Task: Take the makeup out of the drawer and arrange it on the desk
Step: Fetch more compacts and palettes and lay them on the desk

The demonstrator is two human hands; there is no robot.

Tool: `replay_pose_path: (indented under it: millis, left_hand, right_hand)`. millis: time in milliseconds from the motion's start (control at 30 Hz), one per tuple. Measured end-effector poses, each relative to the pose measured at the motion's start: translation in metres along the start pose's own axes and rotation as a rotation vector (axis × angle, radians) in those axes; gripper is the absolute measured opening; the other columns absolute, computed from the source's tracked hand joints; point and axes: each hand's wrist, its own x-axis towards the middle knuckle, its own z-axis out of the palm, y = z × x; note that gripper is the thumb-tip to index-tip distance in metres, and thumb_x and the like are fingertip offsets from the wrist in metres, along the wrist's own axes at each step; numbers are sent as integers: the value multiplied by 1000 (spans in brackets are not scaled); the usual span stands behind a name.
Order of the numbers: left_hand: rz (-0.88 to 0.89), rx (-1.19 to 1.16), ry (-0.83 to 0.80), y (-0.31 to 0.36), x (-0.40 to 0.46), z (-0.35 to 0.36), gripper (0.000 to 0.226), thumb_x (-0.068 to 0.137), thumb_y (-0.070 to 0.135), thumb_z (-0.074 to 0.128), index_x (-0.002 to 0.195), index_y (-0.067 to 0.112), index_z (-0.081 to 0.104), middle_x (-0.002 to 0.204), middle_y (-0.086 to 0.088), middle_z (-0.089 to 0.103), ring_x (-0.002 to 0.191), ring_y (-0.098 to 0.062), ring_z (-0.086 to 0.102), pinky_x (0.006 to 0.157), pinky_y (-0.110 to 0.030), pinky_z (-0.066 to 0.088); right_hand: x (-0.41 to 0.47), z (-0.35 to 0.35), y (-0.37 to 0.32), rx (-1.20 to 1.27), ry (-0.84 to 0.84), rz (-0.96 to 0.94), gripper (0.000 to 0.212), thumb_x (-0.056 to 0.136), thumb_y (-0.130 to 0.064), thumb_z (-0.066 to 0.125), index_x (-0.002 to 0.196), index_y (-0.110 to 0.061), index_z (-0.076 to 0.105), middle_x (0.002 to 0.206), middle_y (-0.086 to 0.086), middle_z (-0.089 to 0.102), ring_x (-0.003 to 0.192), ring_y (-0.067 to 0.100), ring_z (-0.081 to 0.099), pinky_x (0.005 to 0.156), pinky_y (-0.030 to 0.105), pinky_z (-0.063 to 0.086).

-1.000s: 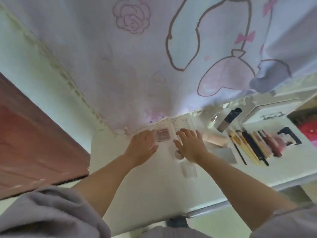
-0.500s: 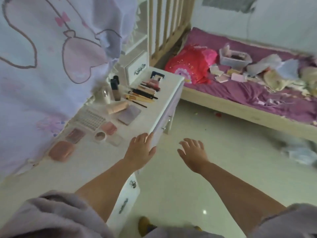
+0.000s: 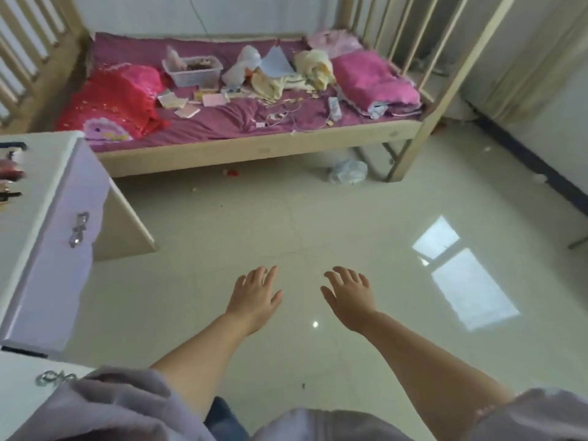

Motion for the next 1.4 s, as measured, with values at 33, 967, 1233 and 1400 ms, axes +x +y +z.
replay_pose_path:
  millis: [33, 967, 1233, 1400]
  left_hand:
    - [42, 11, -21, 30, 3, 7, 70, 90, 55, 11, 149, 18, 15, 145, -5, 31, 134, -21, 30, 109, -36, 25]
    - [1046, 343, -189, 671, 349, 17, 57, 98, 46, 28, 148, 21, 18, 147, -7, 32, 135, -23, 30, 108, -39, 23]
    - [1143, 421, -218, 832, 434, 41, 58, 98, 50, 21, 149, 23, 13, 152, -7, 26, 137, -25, 28, 112, -42, 21]
    - [1078, 387, -208, 953, 496, 48, 57, 98, 50, 23, 148, 22, 15, 151, -7, 27, 137, -24, 28, 113, -42, 20]
  right_hand:
    - [-18, 2, 28, 16, 0, 45, 45, 100, -44, 28, 140, -24, 35, 149, -1, 31, 138, 20, 26, 112, 36, 20]
    - [-130, -51, 578, 418, 211, 1199, 45, 99, -43, 30, 139, -22, 38, 149, 4, 33, 137, 22, 30, 107, 35, 28]
    - [-141, -54, 741, 432, 131, 1308, 48, 100, -45, 25, 142, -22, 34, 151, 4, 31, 138, 21, 29, 109, 36, 26]
    - [-149, -73, 883, 423, 115, 1284, 47, 100, -45, 26, 140, -22, 36, 150, 4, 31, 137, 22, 29, 108, 35, 26]
